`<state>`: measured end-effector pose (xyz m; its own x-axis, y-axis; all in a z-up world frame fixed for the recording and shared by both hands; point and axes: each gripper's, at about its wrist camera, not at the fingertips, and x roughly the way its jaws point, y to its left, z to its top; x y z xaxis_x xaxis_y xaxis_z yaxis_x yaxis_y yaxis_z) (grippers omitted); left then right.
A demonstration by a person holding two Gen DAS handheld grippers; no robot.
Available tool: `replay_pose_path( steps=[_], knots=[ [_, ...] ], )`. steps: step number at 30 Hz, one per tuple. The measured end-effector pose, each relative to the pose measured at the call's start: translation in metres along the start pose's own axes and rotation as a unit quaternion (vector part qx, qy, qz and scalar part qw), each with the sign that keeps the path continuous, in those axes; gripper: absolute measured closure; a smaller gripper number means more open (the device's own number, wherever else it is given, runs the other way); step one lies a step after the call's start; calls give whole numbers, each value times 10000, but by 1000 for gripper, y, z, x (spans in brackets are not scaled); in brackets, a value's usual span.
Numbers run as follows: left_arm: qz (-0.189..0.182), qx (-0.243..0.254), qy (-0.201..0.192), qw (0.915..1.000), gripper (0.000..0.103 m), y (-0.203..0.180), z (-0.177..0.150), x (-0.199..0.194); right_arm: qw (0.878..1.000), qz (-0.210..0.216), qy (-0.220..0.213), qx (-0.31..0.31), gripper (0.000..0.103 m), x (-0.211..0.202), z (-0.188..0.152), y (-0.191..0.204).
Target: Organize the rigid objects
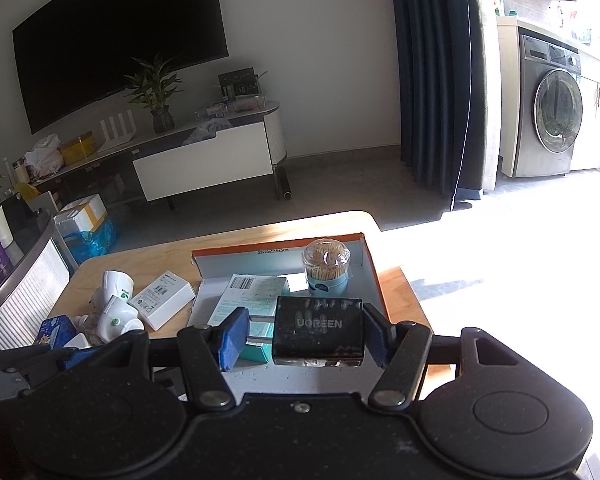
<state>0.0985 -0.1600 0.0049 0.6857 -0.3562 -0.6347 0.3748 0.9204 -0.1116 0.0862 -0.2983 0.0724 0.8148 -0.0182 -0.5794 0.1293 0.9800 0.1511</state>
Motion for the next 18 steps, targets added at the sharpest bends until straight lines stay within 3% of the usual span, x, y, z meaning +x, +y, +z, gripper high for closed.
replay_pose_path(
  steps=[18],
  knots=[
    [-83,9,178,9998,37,-6,2,19,9995,12,307,-80,30,34,9,-9]
  ],
)
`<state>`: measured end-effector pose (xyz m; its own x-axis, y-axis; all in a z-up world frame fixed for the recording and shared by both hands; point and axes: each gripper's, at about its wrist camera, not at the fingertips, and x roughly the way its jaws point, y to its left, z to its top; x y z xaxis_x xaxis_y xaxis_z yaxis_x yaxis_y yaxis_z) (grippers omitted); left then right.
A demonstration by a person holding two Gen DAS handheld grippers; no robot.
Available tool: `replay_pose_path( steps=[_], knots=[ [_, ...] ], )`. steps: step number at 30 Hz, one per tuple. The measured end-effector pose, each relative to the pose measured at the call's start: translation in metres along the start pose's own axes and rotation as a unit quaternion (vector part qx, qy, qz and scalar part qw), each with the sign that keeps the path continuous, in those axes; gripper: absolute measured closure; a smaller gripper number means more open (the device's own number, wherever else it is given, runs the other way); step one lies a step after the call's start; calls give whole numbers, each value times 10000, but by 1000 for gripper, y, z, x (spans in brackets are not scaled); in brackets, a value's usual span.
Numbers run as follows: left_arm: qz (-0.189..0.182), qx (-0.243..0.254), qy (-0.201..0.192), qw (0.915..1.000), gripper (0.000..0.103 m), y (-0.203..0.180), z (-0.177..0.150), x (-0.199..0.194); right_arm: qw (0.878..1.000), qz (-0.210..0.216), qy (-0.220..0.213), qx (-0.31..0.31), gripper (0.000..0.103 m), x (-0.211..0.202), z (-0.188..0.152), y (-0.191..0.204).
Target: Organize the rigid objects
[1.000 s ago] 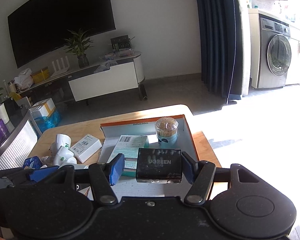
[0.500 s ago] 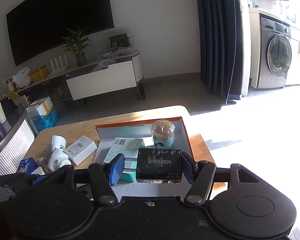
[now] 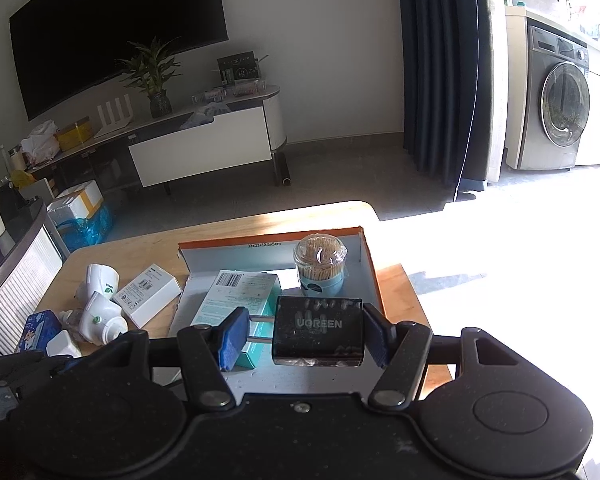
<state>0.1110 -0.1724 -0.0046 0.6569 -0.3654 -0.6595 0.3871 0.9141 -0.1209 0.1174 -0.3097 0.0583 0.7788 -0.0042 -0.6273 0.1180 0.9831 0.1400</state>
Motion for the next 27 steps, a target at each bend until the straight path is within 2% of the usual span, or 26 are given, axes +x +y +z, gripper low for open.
replay_pose_path(
  steps=[4,7,10,17,22,23,24,25,27],
  knots=[
    [-27,13,52,10000,37,-1,0,5,9999,42,125,-54,29,16,4,-1],
    [-46,14,93,9999,36,-1,1,9,10000,68,-23,-44,30,21,9,-4],
    [-81,40,116,9999,37,-3,1,11,9996,129,-231,68,28,16,13,-10],
    [-218,43,156,9996,37,-11,2,20,9986,-46,-493,194,28,-7,13,-22],
    [-603,53,186,9980,36,-25,11,31,9973,-172,-643,315,27,-22,12,-28],
    [-694,40,123,9975,35,-27,12,31,9971,-184,-672,317,27,-25,12,-28],
    [-724,35,86,9973,27,-29,14,30,9969,-200,-694,312,26,-28,13,-29],
    [-742,46,52,9972,24,-30,16,28,9968,-198,-711,312,26,-31,13,-28],
    [-696,93,-28,9975,23,-32,16,22,9967,-178,-730,309,26,-34,13,-29]
  ],
)
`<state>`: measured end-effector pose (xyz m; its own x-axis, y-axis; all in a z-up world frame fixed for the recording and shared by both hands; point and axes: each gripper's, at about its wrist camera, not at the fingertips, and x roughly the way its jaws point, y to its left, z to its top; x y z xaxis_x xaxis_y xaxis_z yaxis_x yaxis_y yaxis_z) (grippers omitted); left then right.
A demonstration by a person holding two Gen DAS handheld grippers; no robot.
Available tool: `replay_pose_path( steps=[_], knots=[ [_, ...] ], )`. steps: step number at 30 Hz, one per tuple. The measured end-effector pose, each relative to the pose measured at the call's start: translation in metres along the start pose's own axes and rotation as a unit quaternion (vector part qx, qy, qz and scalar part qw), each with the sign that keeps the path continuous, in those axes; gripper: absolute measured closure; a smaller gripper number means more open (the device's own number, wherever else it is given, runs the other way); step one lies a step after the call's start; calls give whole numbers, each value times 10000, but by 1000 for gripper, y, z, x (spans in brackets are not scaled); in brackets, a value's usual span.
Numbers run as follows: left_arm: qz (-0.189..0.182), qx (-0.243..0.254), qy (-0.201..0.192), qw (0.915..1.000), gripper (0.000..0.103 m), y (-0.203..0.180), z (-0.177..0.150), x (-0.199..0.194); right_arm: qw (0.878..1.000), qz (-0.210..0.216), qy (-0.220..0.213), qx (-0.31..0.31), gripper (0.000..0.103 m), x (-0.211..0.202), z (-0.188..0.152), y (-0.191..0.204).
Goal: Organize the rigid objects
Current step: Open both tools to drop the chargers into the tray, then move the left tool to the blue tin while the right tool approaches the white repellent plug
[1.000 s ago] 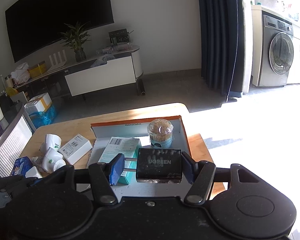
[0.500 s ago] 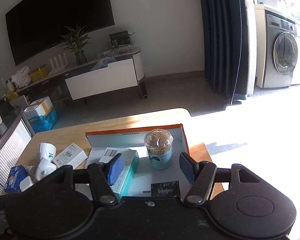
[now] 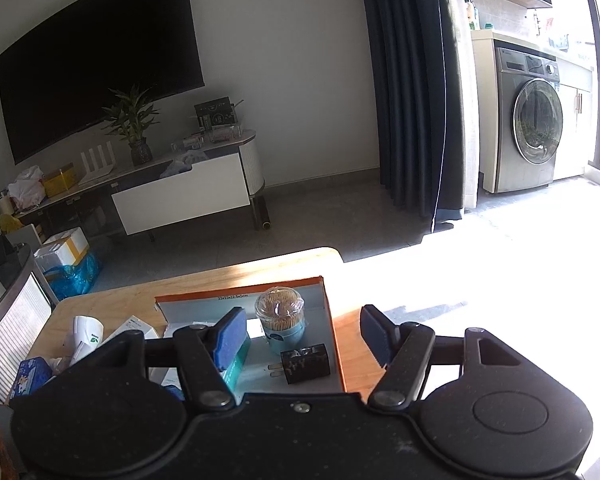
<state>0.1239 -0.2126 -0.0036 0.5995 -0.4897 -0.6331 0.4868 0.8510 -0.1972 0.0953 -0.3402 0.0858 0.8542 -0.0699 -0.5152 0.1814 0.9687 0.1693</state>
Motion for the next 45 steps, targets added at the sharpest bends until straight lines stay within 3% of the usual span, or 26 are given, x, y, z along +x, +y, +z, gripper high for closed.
replay_pose_path(
  steps=[4,8,15,45],
  knots=[
    [260,-88,38,9996,22,6,0,-9,10000,27,-38,14,26,-5,0,3],
    [585,-175,52,9981,13,21,2,-21,10000,23,-39,-5,24,-7,-2,9],
    [1042,-355,1,9939,10,49,3,-41,9999,101,67,-63,18,-9,-9,22],
    [1754,-963,-310,9793,10,127,-13,-99,9911,948,442,-827,16,13,-27,123]
  ],
)
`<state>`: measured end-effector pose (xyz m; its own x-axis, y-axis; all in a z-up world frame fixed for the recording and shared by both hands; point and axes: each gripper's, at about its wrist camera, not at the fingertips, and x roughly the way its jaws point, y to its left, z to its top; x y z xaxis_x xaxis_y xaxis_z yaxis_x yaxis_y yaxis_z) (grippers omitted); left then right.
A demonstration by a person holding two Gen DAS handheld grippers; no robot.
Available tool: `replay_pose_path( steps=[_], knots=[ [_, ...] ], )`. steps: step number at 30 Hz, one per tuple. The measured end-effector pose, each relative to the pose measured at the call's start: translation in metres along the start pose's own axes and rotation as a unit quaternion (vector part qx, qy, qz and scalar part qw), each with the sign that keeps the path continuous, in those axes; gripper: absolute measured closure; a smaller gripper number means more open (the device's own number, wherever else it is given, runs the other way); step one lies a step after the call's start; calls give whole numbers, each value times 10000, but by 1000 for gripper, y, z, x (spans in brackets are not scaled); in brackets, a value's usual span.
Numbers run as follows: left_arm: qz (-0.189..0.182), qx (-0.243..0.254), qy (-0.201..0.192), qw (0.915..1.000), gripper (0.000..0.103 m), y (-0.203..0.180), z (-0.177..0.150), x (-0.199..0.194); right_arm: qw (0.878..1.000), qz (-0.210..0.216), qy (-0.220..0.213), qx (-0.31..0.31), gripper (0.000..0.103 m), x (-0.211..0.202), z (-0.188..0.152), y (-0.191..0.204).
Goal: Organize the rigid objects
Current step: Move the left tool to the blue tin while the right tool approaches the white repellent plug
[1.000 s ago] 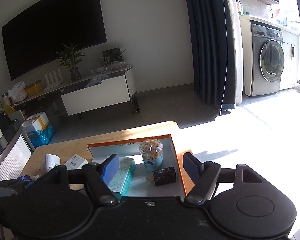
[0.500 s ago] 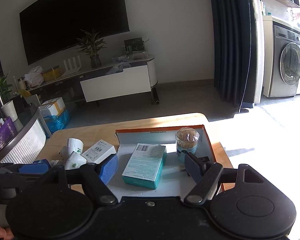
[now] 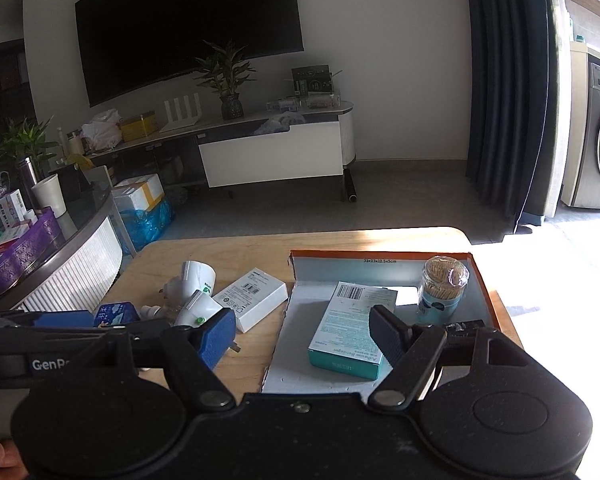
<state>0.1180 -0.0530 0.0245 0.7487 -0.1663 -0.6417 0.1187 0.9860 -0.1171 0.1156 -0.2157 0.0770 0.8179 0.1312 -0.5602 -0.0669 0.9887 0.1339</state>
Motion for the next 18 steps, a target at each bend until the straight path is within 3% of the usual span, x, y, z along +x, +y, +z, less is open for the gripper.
replay_pose_path(
  steps=[18],
  knots=[
    [238,-192,2,9995,10,34,-6,0,9992,248,154,-267,16,18,0,33]
  ],
)
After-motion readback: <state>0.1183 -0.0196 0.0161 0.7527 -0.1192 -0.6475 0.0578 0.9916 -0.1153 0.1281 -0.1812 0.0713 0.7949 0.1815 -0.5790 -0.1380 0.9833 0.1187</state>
